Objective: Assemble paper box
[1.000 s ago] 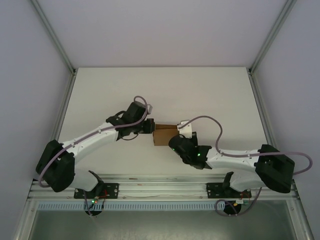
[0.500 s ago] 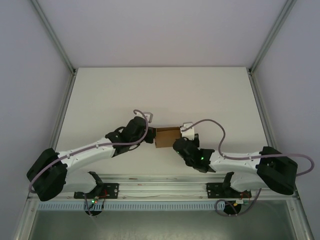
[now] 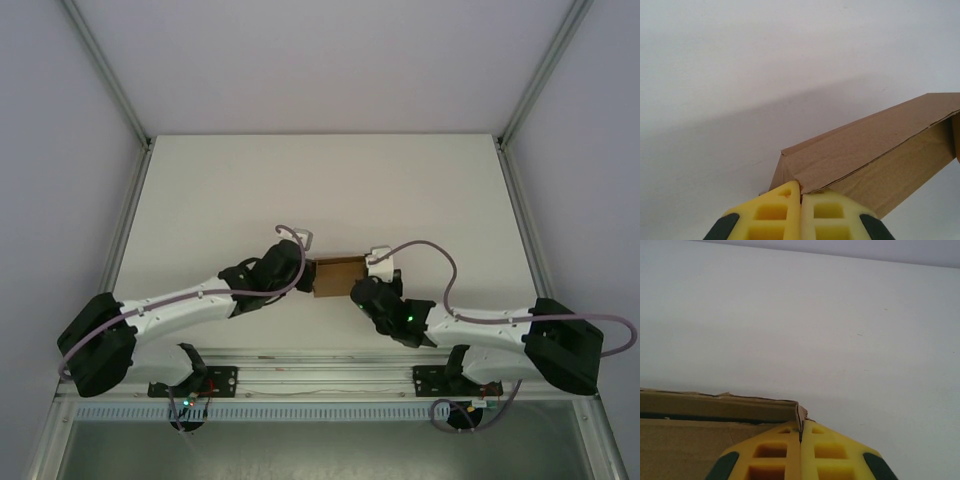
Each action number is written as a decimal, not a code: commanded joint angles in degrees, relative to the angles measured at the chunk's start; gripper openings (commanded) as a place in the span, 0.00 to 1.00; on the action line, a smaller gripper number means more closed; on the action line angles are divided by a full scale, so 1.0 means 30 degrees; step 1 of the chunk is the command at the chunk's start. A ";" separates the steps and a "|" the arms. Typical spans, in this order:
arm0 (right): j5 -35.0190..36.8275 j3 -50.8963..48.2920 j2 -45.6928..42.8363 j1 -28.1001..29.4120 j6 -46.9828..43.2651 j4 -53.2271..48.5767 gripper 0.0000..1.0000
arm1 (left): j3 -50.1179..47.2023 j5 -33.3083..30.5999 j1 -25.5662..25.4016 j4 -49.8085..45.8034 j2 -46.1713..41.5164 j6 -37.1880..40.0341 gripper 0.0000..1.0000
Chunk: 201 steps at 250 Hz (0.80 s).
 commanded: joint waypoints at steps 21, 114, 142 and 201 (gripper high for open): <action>-0.0638 0.0139 -0.0239 0.0214 -0.0090 -0.1150 0.01 | 0.0206 0.1523 -0.0450 -0.5770 -0.0176 -0.0007 0.15; -0.0565 0.0477 0.0481 0.0218 0.0037 -0.0652 0.01 | 0.1071 0.2185 -0.0433 -0.4584 0.0849 -0.0436 0.17; 0.0014 0.0666 0.0695 0.0213 0.0338 -0.0525 0.00 | 0.1273 0.0536 -0.0411 -0.3661 0.1278 -0.0436 0.06; 0.1043 0.0970 0.0818 0.0203 0.1550 -0.1165 0.00 | 0.1500 -0.1033 0.0426 -0.0589 0.2131 0.1350 0.00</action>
